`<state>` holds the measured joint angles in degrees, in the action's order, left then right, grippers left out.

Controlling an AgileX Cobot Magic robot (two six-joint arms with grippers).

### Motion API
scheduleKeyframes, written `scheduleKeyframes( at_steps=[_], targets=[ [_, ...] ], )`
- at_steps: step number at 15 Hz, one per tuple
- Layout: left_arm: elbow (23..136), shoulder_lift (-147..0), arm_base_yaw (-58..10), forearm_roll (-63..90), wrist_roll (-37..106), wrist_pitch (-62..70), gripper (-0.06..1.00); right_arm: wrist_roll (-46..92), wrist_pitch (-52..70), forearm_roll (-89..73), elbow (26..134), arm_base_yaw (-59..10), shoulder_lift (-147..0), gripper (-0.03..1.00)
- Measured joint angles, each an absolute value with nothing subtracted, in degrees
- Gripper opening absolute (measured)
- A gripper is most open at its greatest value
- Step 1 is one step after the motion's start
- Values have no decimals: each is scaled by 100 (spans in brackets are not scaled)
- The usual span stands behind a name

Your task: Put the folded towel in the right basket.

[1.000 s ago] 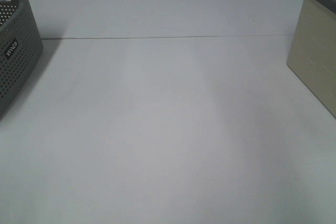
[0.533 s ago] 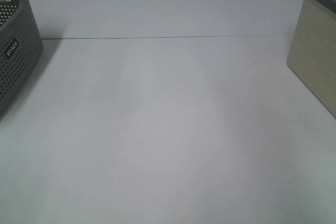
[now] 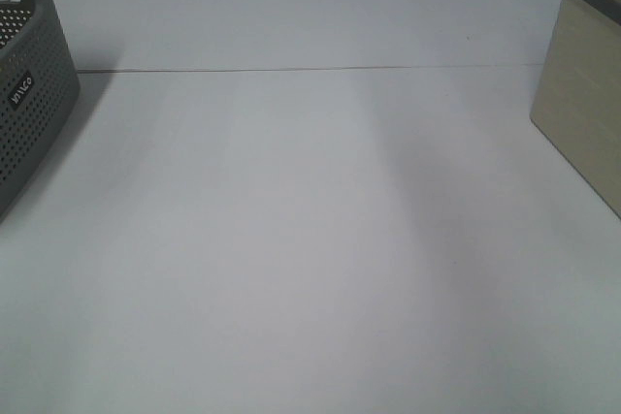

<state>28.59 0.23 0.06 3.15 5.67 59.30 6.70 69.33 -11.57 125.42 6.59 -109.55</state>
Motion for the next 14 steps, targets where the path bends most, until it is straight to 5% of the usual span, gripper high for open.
scheduleKeyframes(
  at_steps=[4, 6, 11, 14],
  targets=[
    [2859, 23, 6, 315, 573, 5930, 99, 1020, 6933, -1140, 9729, 630, -8537, 96],
    [2859, 23, 6, 315, 573, 5930, 99, 1404, 6778, -1719, 7151, 630, -5936, 96],
    [2859, 23, 6, 315, 573, 5930, 99, 1450, 6388, -1719, 4658, 630, -2429, 96],
    [2859, 23, 6, 315, 573, 5930, 99, 1392, 6452, -1255, 4034, 630, -963, 96]
  ],
)
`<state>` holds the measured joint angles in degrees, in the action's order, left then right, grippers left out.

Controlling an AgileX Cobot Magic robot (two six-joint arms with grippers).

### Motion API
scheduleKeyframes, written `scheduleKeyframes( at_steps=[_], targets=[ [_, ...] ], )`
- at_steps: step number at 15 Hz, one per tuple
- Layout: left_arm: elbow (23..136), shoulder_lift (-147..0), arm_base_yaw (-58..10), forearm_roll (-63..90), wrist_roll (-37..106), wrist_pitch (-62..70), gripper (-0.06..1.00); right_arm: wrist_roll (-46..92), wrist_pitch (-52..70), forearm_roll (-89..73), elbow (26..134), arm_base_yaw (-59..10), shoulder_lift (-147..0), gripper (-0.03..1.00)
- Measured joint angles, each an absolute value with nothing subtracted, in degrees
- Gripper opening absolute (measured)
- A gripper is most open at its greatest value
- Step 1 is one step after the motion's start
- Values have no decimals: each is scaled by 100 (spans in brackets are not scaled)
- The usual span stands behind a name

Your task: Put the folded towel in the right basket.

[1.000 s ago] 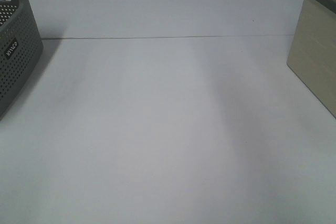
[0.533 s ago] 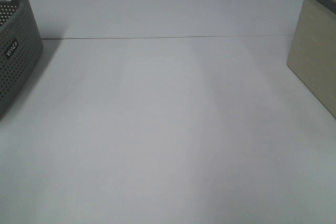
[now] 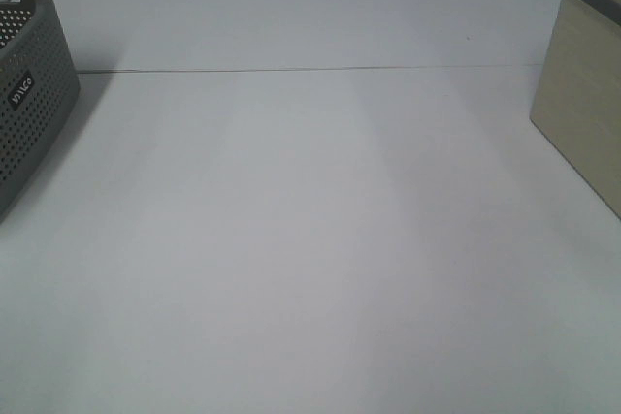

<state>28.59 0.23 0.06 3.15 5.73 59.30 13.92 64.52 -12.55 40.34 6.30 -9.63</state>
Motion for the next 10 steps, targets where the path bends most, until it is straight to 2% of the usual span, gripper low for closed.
scheduleKeyframes(
  at_steps=[1, 2, 7, 10],
  targets=[
    [2859, 23, 6, 315, 573, 5930, 99, 1301, 6526, -940, 3753, 630, -149, 96],
    [2859, 23, 6, 315, 573, 5930, 99, 1272, 6663, -751, 3684, 630, 0, 96],
    [2859, 23, 6, 315, 573, 5930, 99, 882, 6807, -504, 3249, 57, 29, 96],
    [2859, 23, 6, 315, 573, 5930, 99, 470, 6474, -378, 2647, 11, 29, 96]
  ],
)
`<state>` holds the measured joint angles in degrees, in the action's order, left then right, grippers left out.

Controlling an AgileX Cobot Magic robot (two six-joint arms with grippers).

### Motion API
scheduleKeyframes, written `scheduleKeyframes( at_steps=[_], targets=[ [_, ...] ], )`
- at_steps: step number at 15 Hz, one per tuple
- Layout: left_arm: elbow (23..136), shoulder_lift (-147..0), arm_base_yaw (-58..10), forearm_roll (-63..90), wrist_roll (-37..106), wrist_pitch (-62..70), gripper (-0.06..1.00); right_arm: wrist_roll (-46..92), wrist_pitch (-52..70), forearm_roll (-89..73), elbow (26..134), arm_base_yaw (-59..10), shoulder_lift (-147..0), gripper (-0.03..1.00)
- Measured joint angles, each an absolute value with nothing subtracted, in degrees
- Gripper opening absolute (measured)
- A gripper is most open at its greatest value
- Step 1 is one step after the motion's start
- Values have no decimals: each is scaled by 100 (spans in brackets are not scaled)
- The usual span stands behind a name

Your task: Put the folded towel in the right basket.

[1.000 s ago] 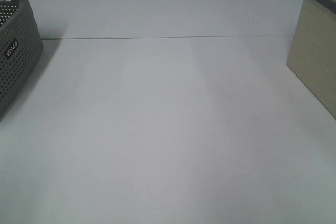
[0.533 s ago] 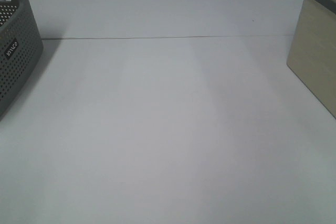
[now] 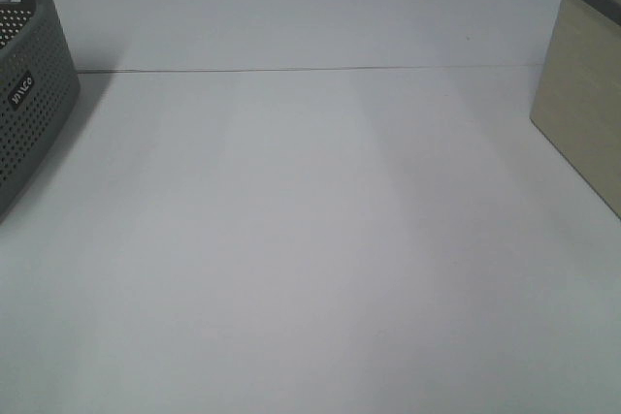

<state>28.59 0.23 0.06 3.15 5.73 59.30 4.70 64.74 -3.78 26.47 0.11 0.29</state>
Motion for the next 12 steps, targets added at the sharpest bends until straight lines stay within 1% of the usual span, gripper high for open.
scheduleKeyframes(
  at_steps=[12],
  targets=[
    [2859, 23, 6, 315, 573, 5930, 99, 338, 6320, -327, 2618, 6, 29, 96]
  ],
)
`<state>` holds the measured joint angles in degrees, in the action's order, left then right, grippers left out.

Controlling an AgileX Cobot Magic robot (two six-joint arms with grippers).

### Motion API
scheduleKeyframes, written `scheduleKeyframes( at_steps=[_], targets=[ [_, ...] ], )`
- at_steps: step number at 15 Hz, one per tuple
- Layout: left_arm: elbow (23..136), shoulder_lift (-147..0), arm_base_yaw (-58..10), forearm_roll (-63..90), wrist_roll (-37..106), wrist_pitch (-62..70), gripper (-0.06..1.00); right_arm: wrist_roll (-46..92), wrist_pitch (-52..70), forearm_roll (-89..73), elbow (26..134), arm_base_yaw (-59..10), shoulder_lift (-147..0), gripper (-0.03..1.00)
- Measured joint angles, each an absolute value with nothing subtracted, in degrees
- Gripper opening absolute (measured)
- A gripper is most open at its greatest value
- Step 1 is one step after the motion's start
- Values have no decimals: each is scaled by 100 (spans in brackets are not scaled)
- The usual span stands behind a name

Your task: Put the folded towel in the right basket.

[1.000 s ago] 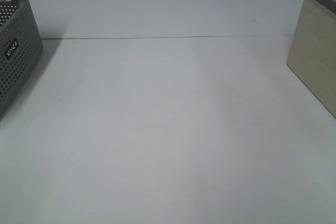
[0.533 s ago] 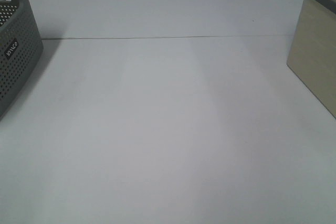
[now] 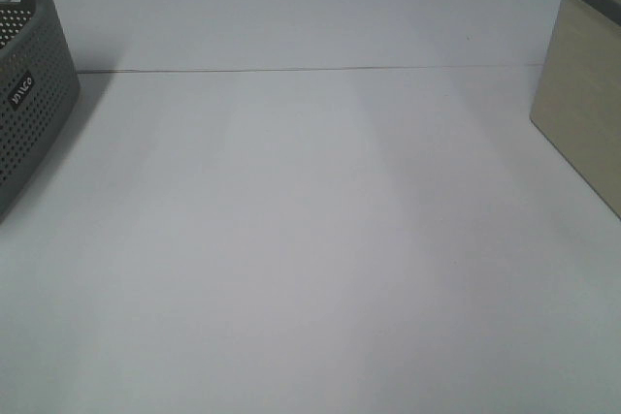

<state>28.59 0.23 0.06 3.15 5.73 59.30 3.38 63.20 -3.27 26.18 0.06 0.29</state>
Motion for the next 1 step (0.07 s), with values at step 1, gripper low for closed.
scheduleKeyframes(
  at_steps=[1],
  targets=[
    [2859, 23, 6, 315, 573, 5930, 99, 338, 6320, -327, 2618, 6, 29, 96]
  ],
)
